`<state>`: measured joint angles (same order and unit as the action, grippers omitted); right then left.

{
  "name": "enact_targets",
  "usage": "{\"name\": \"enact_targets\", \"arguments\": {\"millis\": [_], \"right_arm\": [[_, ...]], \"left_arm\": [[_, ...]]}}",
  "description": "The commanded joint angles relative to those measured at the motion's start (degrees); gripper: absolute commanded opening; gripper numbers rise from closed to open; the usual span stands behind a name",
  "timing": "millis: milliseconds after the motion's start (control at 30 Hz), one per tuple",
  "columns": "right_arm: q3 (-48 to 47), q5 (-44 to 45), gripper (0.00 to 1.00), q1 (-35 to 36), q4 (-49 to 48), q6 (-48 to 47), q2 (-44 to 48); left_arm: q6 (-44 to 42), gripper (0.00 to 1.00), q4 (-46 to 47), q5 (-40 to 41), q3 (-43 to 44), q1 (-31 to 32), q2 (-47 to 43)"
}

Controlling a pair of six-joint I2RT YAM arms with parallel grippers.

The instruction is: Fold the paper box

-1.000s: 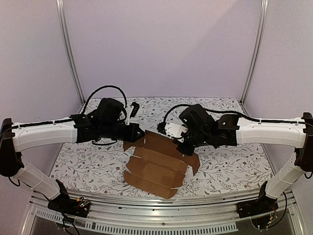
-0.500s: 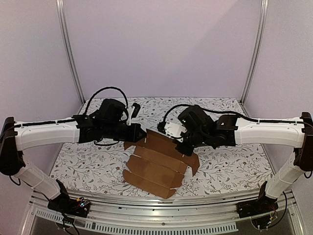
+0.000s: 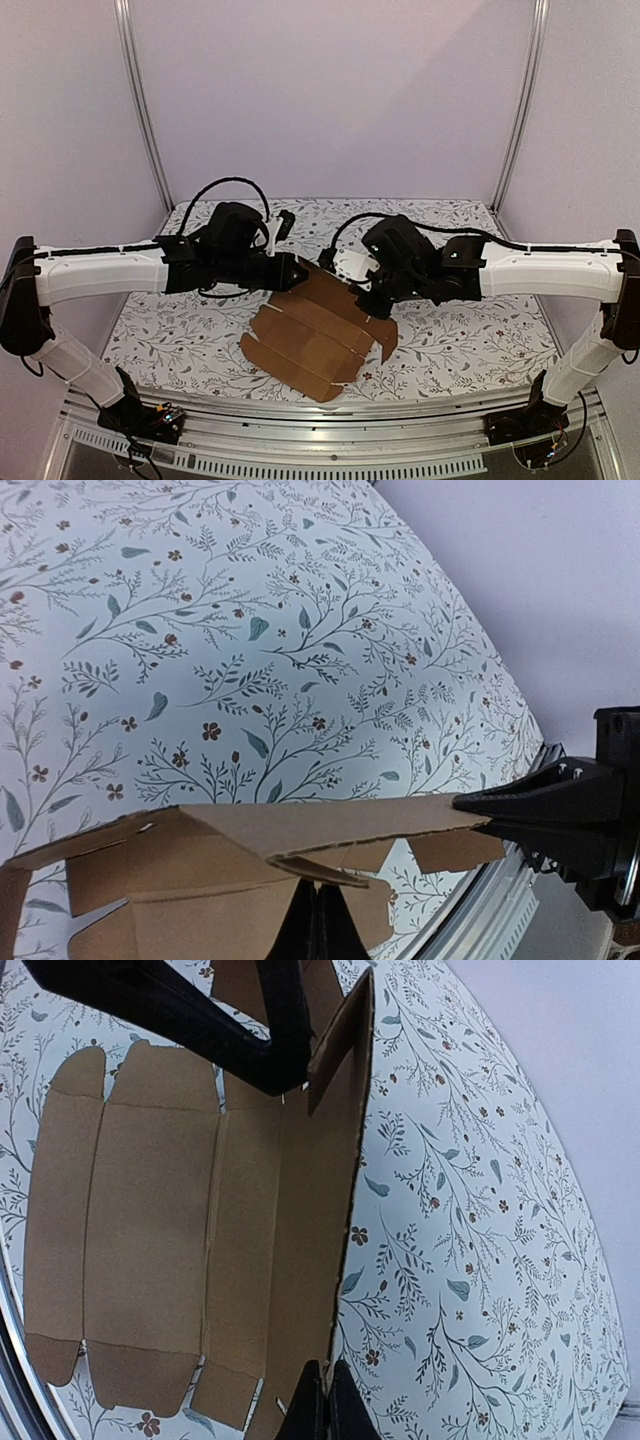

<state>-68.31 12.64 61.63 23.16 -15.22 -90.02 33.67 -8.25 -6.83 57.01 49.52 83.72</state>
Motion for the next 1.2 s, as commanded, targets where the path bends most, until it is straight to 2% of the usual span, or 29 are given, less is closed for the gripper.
{"name": "enact_targets", "arguments": {"millis": [0, 233, 467, 700, 833, 1167], "right_arm": [[-0.5, -4.3, 0.0, 1.5, -2.4, -0.3, 0.3], [-0.3, -0.7, 0.0, 1.6, -2.3, 0.4, 0.6], [-1.1, 2.5, 0.0, 0.6, -1.6, 2.3, 1.0], [-0.9, -2.4, 0.0, -2.0, 0.3, 2.2, 3.1], [-0.7, -7.0, 0.0, -4.3, 2.9, 2.1, 5.4], [-0.9, -16.9, 0.0, -9.6, 8.0, 3.3, 11.0]], "left_arm": [[-0.8, 0.0, 3.5, 2.3, 1.7, 0.6, 0.5], [-1.7, 0.0, 2.5, 3.5, 2.6, 0.5, 0.0], [-1.8, 0.0, -0.8, 6.7, -1.1, 0.5, -3.5], [-3.2, 0.0, -6.3, 11.4, -3.5, 0.5, -9.3], [-4.7, 0.04, -10.8, 13.6, -4.2, 0.5, -13.7], [-7.1, 0.12, -17.9, 13.2, -7.0, 0.5, -25.4]]}}
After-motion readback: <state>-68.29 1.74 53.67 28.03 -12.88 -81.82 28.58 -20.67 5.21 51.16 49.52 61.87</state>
